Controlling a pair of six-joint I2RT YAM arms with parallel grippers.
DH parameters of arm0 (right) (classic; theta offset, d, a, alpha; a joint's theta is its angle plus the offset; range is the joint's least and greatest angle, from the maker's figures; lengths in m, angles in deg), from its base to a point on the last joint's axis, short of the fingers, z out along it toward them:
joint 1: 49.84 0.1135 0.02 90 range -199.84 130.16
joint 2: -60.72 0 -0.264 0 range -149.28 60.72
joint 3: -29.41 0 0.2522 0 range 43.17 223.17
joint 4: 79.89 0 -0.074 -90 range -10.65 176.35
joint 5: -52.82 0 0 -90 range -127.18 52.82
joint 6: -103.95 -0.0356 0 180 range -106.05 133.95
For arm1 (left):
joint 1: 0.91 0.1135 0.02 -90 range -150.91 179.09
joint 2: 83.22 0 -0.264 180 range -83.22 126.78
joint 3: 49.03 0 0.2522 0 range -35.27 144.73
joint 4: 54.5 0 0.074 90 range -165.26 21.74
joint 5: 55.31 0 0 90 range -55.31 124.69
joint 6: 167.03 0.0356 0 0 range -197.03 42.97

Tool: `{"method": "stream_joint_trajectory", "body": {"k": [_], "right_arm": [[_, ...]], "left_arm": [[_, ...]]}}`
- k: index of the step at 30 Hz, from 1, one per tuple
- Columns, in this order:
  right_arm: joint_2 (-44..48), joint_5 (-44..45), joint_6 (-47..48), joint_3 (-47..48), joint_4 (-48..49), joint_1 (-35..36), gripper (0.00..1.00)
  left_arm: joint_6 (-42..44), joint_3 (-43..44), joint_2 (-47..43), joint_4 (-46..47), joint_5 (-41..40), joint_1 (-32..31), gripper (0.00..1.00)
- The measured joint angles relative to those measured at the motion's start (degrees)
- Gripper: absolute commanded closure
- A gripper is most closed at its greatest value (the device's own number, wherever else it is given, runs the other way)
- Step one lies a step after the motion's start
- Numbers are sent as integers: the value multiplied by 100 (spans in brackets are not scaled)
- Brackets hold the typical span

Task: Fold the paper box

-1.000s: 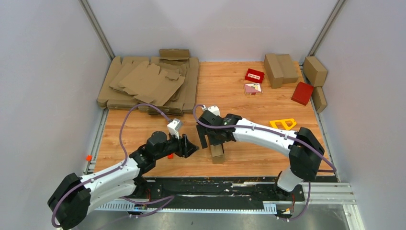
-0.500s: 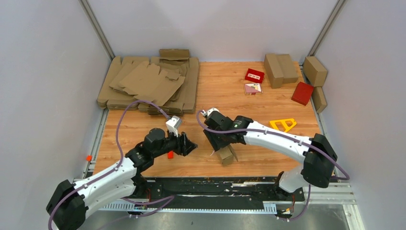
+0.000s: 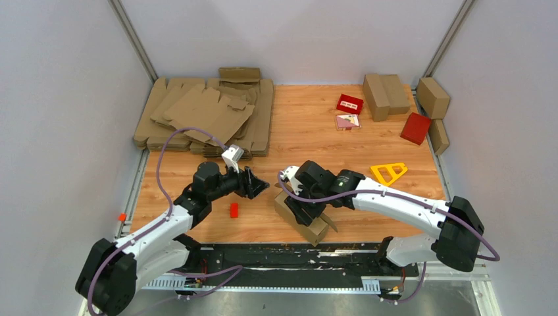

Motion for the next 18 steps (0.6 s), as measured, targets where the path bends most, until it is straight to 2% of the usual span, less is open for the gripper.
{"method": "stream_joint_trajectory", "body": {"k": [8,14,18], "right_arm": [[105,-61,136,-63,136,0,31],[109,-55,144,-103,181,0,27],[114,31,122,-103,227,0,30]], "left_arm": [[-181,-109,890,1115,872,-52,23],[-144,-109,1075,1182,988,-358,27],[-114,-109,1075,1167,979,-382,32]]}}
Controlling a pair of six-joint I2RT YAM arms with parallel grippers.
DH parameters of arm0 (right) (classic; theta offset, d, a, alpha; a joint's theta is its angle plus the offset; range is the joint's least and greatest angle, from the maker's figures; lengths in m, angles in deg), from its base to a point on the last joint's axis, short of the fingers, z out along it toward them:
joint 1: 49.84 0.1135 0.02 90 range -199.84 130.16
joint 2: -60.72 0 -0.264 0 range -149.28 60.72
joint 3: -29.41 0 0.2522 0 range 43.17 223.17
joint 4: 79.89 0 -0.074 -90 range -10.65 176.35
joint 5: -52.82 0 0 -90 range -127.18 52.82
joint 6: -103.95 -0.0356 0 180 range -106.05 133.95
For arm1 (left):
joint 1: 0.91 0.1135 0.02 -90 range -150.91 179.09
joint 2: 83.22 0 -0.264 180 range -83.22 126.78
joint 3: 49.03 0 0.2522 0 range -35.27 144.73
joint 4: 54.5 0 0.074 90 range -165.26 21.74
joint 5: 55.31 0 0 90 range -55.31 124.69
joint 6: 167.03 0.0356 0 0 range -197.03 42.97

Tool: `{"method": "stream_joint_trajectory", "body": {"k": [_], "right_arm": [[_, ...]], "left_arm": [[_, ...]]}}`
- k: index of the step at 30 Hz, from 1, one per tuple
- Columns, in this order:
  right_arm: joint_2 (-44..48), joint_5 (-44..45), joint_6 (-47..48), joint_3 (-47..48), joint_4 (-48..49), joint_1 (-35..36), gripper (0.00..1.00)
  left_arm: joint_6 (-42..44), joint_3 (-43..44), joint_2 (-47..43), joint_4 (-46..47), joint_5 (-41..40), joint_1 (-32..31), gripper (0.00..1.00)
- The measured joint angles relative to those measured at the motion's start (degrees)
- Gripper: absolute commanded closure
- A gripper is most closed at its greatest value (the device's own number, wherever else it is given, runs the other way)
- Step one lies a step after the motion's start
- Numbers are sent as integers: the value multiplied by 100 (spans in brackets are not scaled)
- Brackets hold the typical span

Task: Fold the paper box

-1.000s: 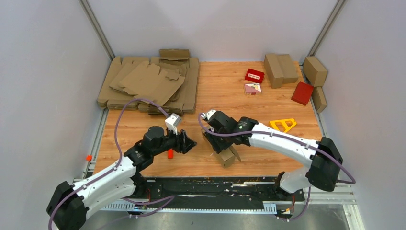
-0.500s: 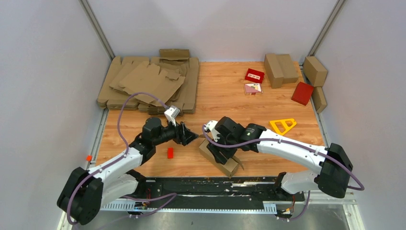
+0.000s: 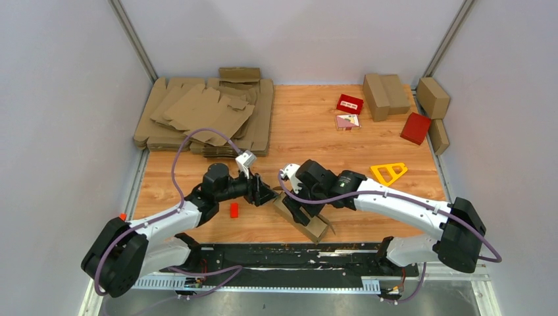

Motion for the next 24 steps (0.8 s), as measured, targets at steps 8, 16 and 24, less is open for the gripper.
{"method": "stream_joint_trajectory", "body": {"k": [8,16,24], "right_arm": [[48,87,-155,0,260,0,29],[0,46,-260,0,332,0,13],[-188,96,-302,-17,299,0,31]], "left_arm": [[42,0,348,-68,-87,-63,36],[61,44,457,-83,-229,-157,41],[177,221,457,-378,-516,-306,40]]}}
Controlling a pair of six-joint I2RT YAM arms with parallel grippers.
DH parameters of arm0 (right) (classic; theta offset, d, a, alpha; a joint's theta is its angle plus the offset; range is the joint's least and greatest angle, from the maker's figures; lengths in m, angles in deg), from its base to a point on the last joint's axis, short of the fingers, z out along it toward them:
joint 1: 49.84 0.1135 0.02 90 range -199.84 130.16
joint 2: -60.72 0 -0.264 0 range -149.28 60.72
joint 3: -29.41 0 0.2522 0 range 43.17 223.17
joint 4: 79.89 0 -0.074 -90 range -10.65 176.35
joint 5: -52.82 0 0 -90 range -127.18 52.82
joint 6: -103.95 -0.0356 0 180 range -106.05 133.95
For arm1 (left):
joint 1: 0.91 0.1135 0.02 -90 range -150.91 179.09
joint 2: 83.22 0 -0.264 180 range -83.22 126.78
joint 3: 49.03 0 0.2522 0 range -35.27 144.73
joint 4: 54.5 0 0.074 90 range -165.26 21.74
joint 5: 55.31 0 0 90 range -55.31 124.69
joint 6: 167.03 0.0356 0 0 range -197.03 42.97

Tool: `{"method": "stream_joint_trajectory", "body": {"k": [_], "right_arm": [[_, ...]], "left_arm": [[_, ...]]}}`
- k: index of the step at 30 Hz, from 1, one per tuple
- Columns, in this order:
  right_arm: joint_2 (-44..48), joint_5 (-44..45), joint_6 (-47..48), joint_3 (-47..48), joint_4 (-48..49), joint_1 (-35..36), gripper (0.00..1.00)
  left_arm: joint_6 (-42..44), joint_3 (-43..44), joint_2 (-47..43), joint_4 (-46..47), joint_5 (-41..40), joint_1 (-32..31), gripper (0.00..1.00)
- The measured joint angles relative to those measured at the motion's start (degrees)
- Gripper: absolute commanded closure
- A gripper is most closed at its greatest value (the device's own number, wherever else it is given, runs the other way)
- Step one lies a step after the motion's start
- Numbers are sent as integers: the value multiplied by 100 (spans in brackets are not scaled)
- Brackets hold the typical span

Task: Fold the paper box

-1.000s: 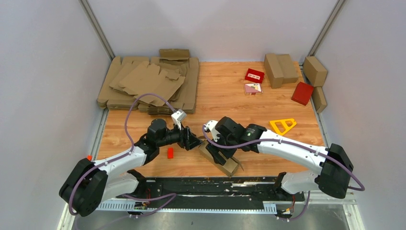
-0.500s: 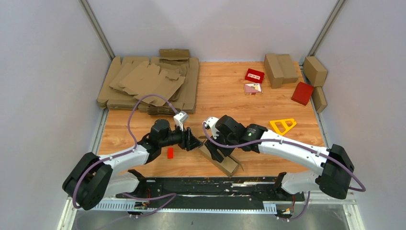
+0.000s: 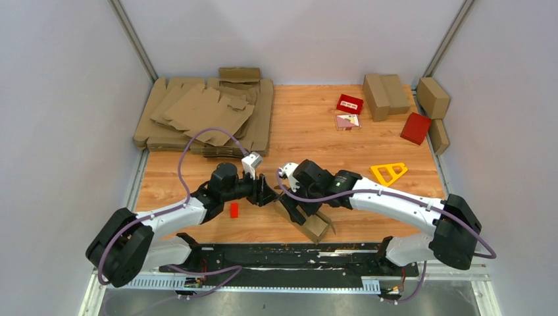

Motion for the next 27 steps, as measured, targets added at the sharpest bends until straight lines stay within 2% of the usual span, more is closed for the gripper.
{"method": "stream_joint_trajectory", "body": {"k": [2,5,10,14,24,27], "right_arm": [[-46,52,-2,-15,-26,4,40],[-76,162,-24,-28,-79,15,44],[-70,267,-24,-42,-101,22,45],[-7,280,-20,-103,-74,22,45],[28,245,-20,-144,-48,22,47],[31,216,-20,-144,-46,22,48]], "left_arm": [[15,13,-20,-50,-26,-4,40],[81,48,-186,-315,-103,-4,39],[229,83,-953,-968,-398,2,39],[361,83,-1340,-1045,-590,11,38],[710,168,-667,-332,-208,7,34],[767,195,-472,-31,-35,4,37]]}}
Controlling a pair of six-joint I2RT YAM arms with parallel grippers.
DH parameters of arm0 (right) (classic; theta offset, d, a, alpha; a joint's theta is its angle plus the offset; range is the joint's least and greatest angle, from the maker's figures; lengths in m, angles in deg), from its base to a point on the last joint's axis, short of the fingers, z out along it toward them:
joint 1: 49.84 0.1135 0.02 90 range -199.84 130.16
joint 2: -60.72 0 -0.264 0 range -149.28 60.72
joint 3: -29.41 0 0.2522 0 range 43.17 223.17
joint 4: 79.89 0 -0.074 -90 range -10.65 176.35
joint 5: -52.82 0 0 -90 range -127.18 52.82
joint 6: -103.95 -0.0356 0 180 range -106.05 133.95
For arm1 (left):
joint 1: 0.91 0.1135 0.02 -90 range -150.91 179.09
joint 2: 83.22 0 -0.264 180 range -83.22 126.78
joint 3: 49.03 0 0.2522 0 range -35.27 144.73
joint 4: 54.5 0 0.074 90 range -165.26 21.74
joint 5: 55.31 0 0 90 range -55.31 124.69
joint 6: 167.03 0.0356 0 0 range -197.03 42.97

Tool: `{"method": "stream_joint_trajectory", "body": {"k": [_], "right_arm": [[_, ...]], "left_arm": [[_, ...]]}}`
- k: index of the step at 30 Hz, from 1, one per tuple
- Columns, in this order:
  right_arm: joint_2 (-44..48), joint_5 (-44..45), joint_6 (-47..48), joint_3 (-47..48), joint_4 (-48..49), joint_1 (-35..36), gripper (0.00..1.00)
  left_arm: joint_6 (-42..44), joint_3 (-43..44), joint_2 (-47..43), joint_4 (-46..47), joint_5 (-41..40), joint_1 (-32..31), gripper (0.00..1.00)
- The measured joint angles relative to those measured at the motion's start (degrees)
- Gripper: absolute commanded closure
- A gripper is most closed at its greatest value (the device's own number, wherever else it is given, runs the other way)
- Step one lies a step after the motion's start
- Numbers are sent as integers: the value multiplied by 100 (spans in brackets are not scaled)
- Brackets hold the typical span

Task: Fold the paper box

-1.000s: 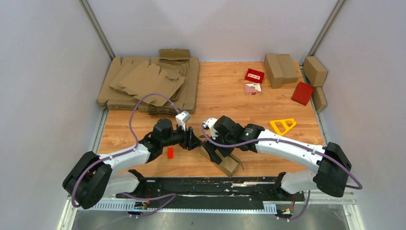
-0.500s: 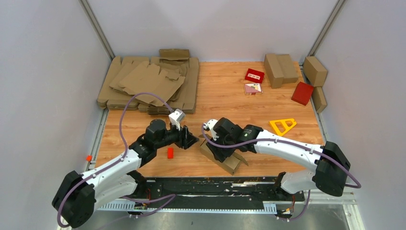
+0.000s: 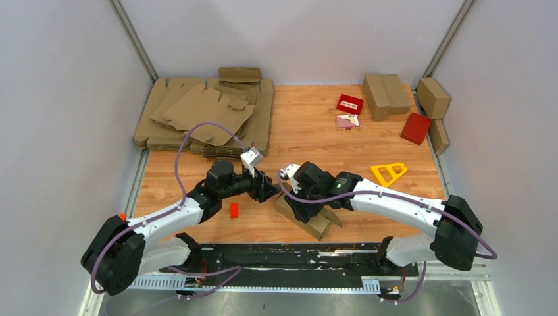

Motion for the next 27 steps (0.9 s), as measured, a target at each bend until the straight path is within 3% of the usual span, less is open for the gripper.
{"method": "stream_joint_trajectory", "body": {"k": [6,16,27], "right_arm": [[0,-20,0,-9,24,0,49],[0,-22,-2,-9,33,0,48],[-2,-11,-11,-9,33,0,45]], "left_arm": [[24,125,251,282,319,-4,69],[402,284,57,-269,42,-577,77],[879,483,-219,-1331,-1322,-1051,85]]}}
